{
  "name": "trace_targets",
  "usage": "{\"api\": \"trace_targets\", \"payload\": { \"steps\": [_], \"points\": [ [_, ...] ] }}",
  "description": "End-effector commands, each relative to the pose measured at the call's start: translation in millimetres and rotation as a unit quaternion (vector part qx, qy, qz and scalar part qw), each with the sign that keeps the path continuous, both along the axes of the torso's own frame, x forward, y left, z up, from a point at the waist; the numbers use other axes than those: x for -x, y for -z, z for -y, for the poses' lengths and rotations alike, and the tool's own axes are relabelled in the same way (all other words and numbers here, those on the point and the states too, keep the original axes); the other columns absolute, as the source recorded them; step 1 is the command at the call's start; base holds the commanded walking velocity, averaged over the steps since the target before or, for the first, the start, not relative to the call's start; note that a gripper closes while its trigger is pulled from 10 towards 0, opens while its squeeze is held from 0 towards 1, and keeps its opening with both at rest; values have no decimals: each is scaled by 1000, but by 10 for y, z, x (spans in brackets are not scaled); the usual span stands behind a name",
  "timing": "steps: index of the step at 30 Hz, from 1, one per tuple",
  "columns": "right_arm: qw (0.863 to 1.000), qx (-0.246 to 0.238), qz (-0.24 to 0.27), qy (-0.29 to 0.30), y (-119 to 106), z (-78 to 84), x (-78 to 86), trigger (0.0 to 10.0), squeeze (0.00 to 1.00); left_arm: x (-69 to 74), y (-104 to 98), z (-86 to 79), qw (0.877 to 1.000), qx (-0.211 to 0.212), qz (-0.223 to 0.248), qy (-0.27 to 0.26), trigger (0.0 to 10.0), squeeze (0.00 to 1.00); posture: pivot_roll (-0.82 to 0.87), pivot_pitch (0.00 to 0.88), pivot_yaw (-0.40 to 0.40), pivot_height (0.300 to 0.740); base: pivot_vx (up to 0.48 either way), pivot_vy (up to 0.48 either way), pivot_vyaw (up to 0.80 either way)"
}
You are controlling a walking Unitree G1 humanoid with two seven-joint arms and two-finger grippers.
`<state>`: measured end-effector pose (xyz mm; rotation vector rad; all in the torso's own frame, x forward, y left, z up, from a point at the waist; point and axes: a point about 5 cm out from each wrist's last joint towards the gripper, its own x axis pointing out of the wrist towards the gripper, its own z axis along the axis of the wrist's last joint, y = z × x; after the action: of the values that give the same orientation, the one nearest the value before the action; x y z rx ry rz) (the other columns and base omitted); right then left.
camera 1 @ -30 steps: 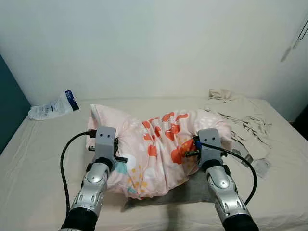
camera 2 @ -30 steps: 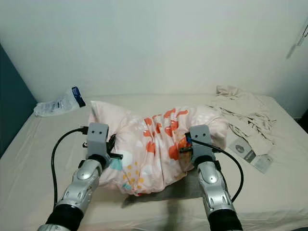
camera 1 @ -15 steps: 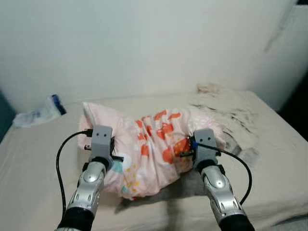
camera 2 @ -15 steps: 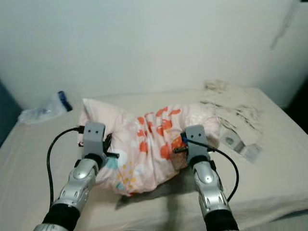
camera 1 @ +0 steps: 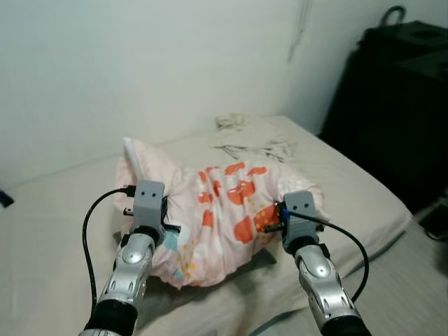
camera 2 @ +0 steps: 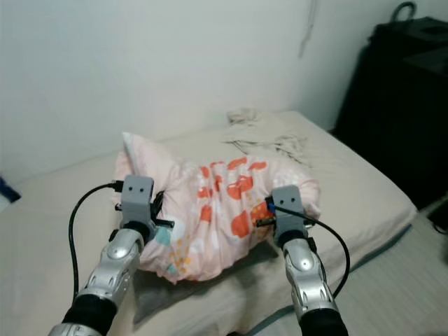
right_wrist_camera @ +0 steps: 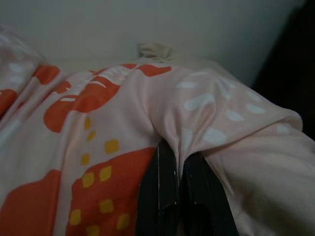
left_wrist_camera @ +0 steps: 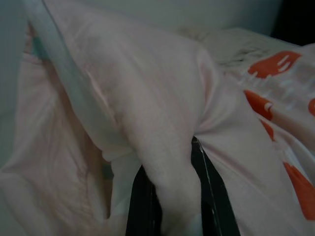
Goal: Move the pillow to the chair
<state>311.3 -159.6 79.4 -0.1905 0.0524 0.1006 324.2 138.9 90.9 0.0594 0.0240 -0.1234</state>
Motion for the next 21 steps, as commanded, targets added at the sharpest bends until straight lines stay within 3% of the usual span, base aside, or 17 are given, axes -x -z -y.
{"api": "trace_targets", "payload": {
  "steps": [1, 21],
  "points": [
    [1000, -7, 26, -12, -102, -53, -32, 10000, 0, 6, -2, 90, 1000, -3, 3, 20, 10000, 0, -18, 25, -4, 740, 0, 0, -800],
    [1000, -4, 21, -11, -95, -49, -48, 10000, 0, 20, 20, 52, 1000, -12, -1, 18, 10000, 0, -9, 36, 2, 740, 0, 0, -800]
  ]
}}
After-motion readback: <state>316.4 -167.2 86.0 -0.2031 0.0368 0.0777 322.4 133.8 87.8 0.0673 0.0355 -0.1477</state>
